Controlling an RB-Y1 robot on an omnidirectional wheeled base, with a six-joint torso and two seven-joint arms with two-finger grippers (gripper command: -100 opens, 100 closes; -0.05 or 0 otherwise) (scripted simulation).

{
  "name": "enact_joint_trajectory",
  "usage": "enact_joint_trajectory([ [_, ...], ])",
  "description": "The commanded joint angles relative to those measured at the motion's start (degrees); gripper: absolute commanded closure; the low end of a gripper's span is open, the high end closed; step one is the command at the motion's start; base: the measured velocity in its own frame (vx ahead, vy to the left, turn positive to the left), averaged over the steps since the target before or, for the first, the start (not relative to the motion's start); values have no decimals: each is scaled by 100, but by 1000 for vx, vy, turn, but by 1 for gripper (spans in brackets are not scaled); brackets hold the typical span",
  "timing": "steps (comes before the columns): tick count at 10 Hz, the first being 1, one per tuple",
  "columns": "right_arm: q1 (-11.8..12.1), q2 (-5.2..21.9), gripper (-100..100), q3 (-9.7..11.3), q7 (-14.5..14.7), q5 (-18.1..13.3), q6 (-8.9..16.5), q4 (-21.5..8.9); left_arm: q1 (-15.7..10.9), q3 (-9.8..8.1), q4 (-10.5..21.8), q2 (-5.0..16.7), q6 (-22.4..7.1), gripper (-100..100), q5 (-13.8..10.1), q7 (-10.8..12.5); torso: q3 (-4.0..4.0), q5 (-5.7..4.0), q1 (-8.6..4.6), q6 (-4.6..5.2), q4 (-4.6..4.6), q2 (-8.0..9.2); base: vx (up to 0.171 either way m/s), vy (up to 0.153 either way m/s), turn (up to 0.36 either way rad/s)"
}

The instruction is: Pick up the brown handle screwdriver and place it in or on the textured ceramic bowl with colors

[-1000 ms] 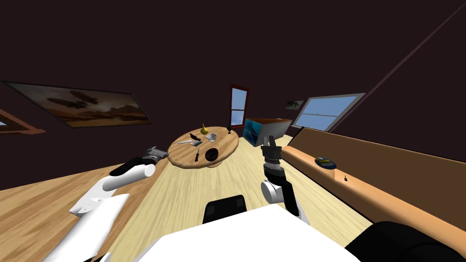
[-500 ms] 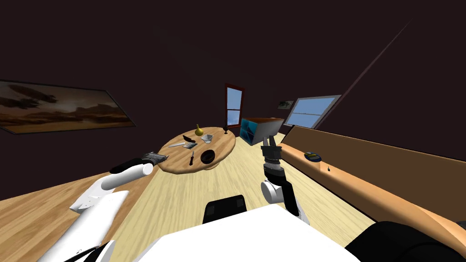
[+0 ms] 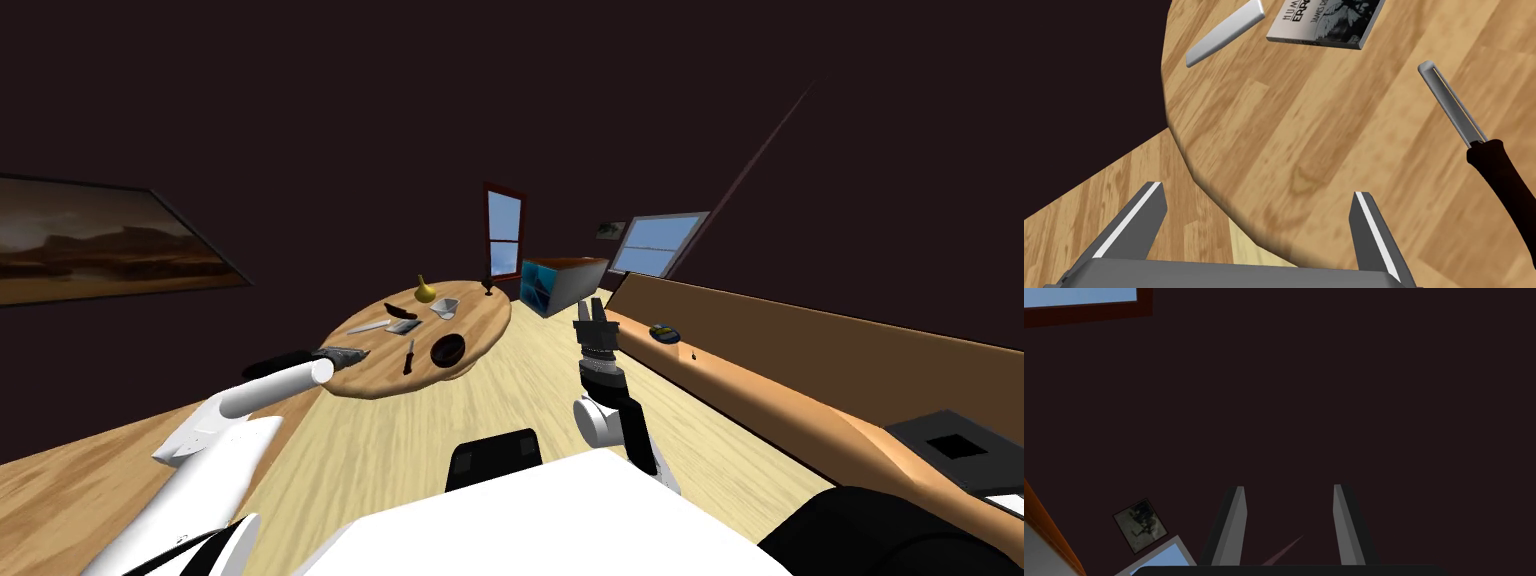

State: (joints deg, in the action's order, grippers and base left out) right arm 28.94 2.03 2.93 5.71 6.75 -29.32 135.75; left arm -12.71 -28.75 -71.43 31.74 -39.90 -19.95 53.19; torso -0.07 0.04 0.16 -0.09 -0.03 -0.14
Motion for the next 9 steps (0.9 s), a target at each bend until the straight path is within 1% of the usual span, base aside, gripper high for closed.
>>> enact_joint_trajectory([
  [1,0,0,0,0,0,0,0,0,-132,-70,286,86,-286,-100,-67,248,0,0,0,0,0,0,43,23,-244],
  [2,-1,0,0,0,0,0,0,0,-132,-70,414,86,-410,-100,-67,248,-1,-1,-1,5,1,-3,34,27,-137],
  [3,0,0,0,0,0,0,0,0,-223,-126,622,117,-586,-100,-73,474,0,0,1,-1,0,0,44,26,-239],
  [4,-1,0,0,0,0,0,0,0,-223,-126,695,117,-725,-100,-73,474,-1,-1,0,4,0,-2,33,32,-141],
  [5,0,0,0,0,0,0,0,0,-223,-126,719,117,-725,-100,-73,474,1,0,1,-1,0,1,9,18,3],
  [6,0,0,0,0,0,0,0,0,-305,-176,881,143,-1027,-100,-76,688,5,-1,-2,-4,2,8,22,24,-210],
  [7,-1,0,0,0,0,0,0,0,-305,-176,986,143,-1027,-100,-76,688,4,-1,-1,3,2,6,23,34,-172],
  [8,0,0,0,0,0,0,0,0,-377,-220,1187,164,-1250,-100,-75,890,3,0,0,0,2,5,43,36,-223],
  [9,0,0,0,0,0,0,0,0,-377,-220,1238,164,-1314,-100,-75,890,0,0,2,2,1,-1,41,43,-98],
])
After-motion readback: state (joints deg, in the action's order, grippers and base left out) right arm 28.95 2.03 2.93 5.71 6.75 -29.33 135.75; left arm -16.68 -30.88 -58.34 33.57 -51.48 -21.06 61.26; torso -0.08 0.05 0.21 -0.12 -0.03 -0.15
